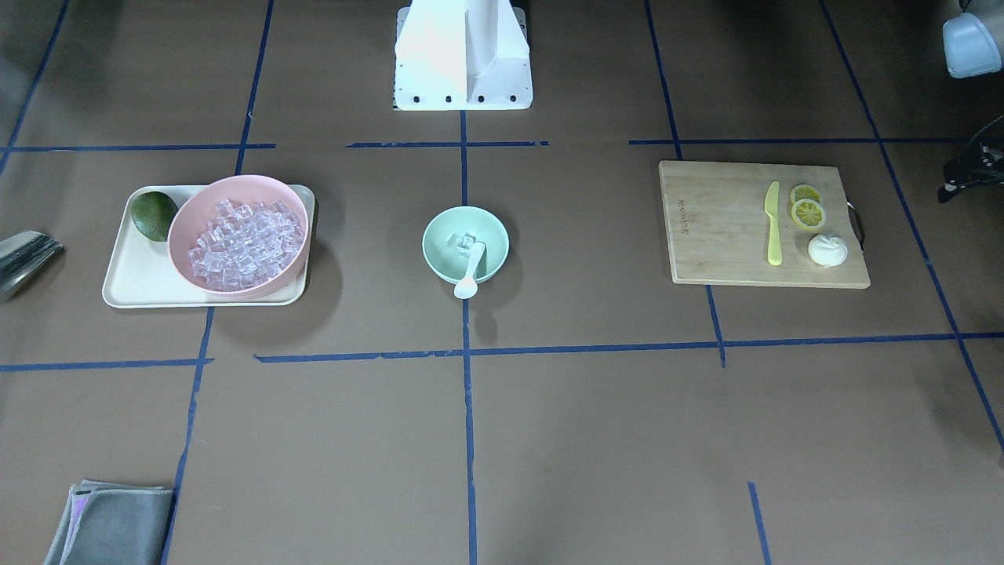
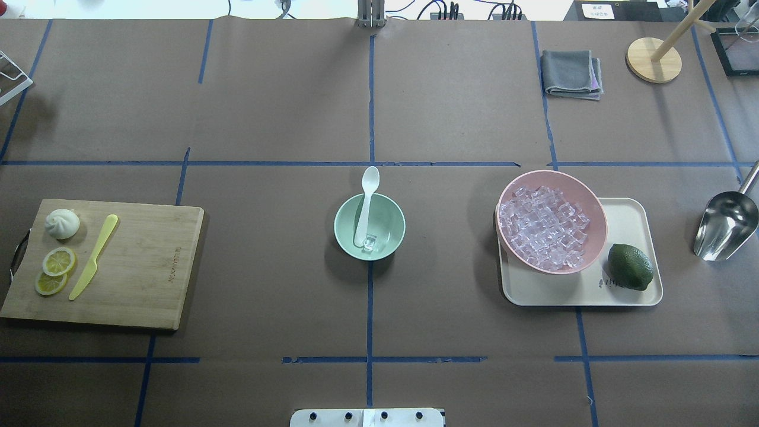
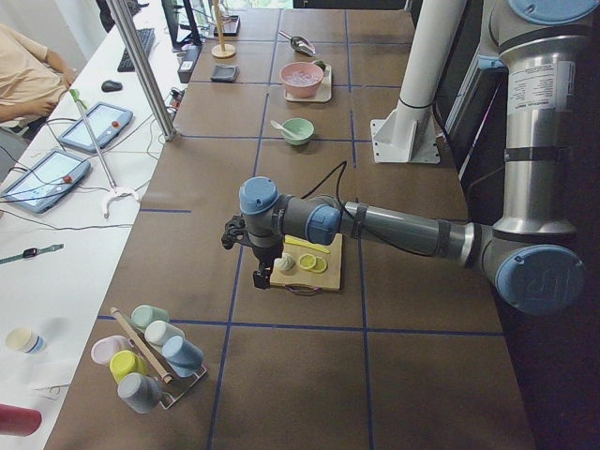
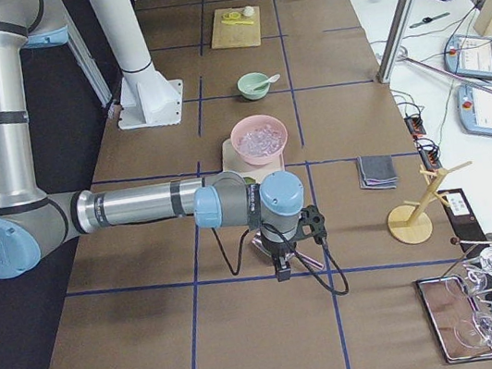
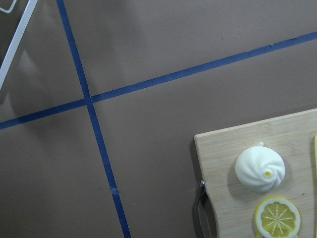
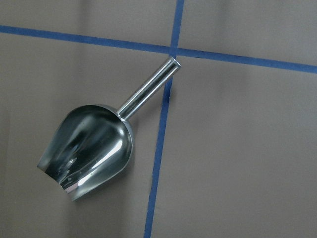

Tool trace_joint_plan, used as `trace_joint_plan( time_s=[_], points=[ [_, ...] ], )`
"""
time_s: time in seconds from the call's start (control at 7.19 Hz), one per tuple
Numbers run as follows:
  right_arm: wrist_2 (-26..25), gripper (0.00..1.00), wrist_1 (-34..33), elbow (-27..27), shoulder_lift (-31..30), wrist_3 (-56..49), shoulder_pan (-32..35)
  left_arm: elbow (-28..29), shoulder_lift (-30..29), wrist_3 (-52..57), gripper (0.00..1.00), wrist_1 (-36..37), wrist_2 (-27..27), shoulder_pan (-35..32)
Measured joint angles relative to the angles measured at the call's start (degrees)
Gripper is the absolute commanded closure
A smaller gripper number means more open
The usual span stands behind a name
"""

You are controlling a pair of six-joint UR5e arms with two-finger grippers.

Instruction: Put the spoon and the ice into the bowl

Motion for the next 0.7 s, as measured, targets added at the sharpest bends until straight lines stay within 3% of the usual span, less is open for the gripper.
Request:
trace_joint_plan(
  time_s=[0.42, 0.7],
  points=[
    [-0.2, 0.00, 0.5, 0.0, -0.3, -0.1, 0.2, 0.6, 2.0, 0.5, 0.00, 3.0, -1.2, -2.9],
    [-0.1, 0.00, 0.5, 0.1, -0.2, 0.0, 0.2, 2.2, 2.6, 6.9, 0.00, 3.5, -1.6, -3.8]
  ],
)
